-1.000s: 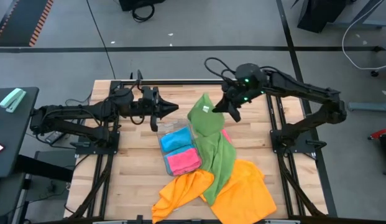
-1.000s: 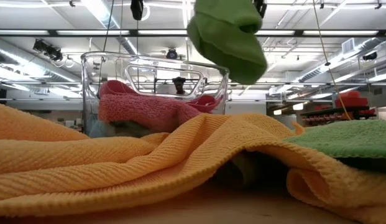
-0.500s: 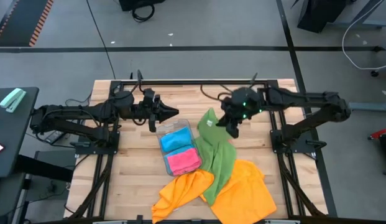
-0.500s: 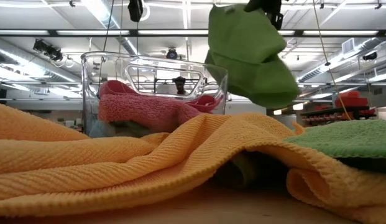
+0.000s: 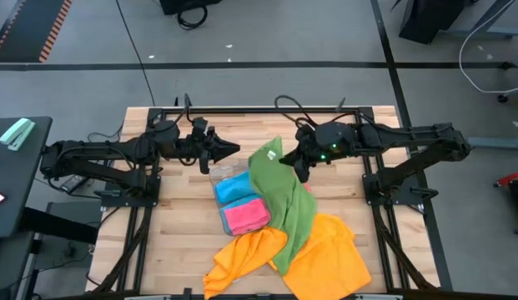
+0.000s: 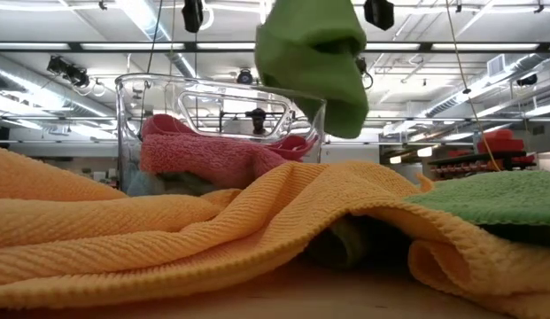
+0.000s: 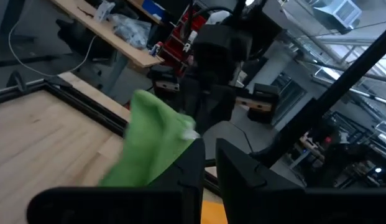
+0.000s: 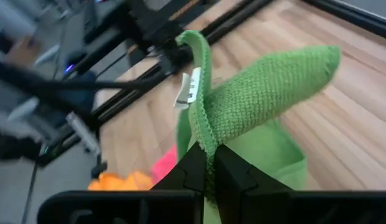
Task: Fold microfiber towels
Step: Fold the top green towel
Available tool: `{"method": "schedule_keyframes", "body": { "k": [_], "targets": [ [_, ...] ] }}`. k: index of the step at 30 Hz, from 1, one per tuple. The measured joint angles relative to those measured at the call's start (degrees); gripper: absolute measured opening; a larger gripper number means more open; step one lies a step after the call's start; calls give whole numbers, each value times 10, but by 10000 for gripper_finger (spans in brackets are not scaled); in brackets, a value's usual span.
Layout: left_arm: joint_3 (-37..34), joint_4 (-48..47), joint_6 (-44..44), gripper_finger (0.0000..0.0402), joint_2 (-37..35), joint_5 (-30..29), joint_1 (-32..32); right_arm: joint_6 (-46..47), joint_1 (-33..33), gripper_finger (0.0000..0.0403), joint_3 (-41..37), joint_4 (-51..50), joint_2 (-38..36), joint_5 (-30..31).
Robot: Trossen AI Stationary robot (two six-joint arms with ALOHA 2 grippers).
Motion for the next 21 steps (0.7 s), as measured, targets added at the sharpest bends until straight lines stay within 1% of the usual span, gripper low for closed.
{"method": "schedule_keyframes", "body": {
  "k": [3,6,9,13,16,18,21],
  "targets": [
    [0,-5,-1,44,0,-2,0,41,8,27,0,-10,0,29],
    [0,-11,34,38,0,-17,2,94,23,27,0,-34,0,63],
    [0,-18,30,32,0,-21,3,127,42,27,0,-68,-4,85],
    [0,-15,2,25,4,-20,3,129,60,27,0,-136,-11,84],
    [0,-5,-11,21,21,-20,3,115,62,27,0,-194,-26,61],
    [0,14,-27,20,37,-20,3,99,62,27,-2,-229,-41,51],
    [0,45,-59,23,67,-20,-1,78,61,27,-20,-253,-79,48]
  ]
}}
